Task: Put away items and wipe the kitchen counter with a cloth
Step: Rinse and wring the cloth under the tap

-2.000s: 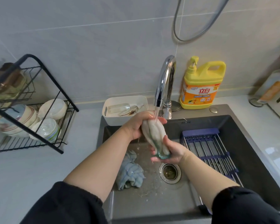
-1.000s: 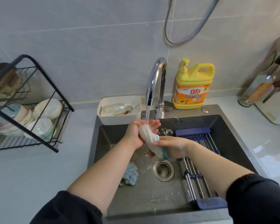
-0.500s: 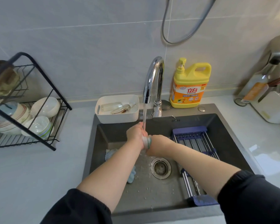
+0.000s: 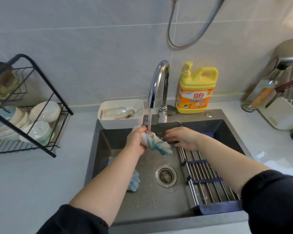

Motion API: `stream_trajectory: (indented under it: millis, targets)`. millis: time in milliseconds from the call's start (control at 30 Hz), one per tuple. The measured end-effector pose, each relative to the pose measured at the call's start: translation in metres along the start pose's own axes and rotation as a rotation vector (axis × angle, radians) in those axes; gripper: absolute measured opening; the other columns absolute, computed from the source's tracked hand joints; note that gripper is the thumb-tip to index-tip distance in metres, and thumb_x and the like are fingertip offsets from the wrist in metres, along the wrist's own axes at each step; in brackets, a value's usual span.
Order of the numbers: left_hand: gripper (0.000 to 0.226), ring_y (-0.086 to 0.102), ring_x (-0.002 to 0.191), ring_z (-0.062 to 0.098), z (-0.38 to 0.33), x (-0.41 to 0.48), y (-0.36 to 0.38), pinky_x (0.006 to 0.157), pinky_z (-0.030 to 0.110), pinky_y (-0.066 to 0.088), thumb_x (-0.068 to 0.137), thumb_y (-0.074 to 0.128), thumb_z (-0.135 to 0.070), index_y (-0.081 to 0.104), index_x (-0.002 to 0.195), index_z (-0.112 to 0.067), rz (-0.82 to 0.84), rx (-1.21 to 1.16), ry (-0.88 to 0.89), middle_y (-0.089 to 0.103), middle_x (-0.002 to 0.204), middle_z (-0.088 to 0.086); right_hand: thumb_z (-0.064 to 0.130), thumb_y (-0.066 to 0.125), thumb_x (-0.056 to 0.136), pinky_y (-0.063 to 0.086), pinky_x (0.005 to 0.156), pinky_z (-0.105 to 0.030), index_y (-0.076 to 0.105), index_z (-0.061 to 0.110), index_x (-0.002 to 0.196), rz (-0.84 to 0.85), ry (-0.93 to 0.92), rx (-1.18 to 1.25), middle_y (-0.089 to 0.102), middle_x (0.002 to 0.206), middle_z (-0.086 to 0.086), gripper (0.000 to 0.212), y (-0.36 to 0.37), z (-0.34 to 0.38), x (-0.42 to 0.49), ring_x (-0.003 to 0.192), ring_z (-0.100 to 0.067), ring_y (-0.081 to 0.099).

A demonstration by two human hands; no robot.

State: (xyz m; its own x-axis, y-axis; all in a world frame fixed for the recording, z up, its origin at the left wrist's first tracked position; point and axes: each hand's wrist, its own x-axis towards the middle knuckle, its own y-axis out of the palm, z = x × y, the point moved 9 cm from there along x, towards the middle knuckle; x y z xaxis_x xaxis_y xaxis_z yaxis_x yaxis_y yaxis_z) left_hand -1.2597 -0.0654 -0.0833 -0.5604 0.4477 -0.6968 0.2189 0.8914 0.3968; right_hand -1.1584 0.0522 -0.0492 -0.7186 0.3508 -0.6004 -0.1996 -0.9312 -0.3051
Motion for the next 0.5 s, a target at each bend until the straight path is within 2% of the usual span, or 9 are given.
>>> stream_trajectory:
  millis: [67,167,300,400,467,500]
  targets:
    - [0.013,0.059,0.078,0.023,0.003,0.001,-0.006,0.088,0.045,0.051,0.089,0.061,-0.011,0.057,0.101,-0.008,0.022,-0.014,-0.023,0.057,0.083,0.009,-0.003,0.047,0.094,0.034,0.111,-0.038,0.04,-0.002,0.138,-0.089,0.056,0.231,0.046,0.142,-0.016,0.044,-0.022,-0.012,0.007,0.13,-0.025,0.046]
    - [0.01,0.059,0.078,0.025,0.007,-0.005,-0.003,0.082,0.045,0.051,0.09,0.061,-0.019,0.057,0.091,-0.01,0.066,0.017,-0.055,0.057,0.083,0.01,0.002,0.039,0.097,0.031,0.11,-0.044,0.037,-0.003,0.138,-0.143,0.124,0.599,0.046,0.141,-0.019,0.042,-0.036,-0.018,0.014,0.131,-0.029,0.044]
    - [0.017,0.057,0.071,0.021,0.012,-0.016,0.008,0.079,0.041,0.049,0.09,0.063,-0.028,0.059,0.082,-0.013,0.096,0.031,-0.046,0.054,0.072,0.006,0.001,0.039,0.094,0.033,0.11,-0.045,0.043,-0.005,0.128,-0.189,0.099,0.601,0.049,0.134,-0.022,0.034,-0.054,0.001,0.02,0.127,-0.032,0.046]
    - [0.022,0.06,0.072,0.023,0.008,-0.017,0.009,0.076,0.04,0.051,0.091,0.059,-0.024,0.053,0.074,-0.011,0.112,0.026,-0.017,0.053,0.066,0.007,0.01,0.043,0.096,0.037,0.107,-0.044,0.049,0.0,0.116,-0.225,0.04,0.517,0.054,0.128,-0.018,0.024,-0.063,0.011,0.023,0.12,-0.03,0.052]
    - [0.026,0.064,0.077,0.027,0.002,-0.02,0.01,0.077,0.04,0.052,0.091,0.053,-0.02,0.046,0.067,-0.01,0.168,-0.004,0.003,0.055,0.067,0.009,0.025,0.04,0.099,0.035,0.106,-0.047,0.05,0.0,0.125,-0.216,0.024,0.523,0.057,0.129,-0.014,0.037,-0.056,-0.004,0.022,0.118,-0.027,0.053]
    - [0.028,0.066,0.079,0.029,-0.001,-0.022,0.012,0.08,0.041,0.051,0.09,0.049,-0.018,0.044,0.064,-0.01,0.212,-0.013,0.017,0.057,0.069,0.011,0.035,0.036,0.1,0.033,0.106,-0.05,0.049,0.003,0.131,-0.156,0.057,0.599,0.055,0.132,-0.015,0.046,-0.04,-0.022,0.022,0.12,-0.028,0.052]
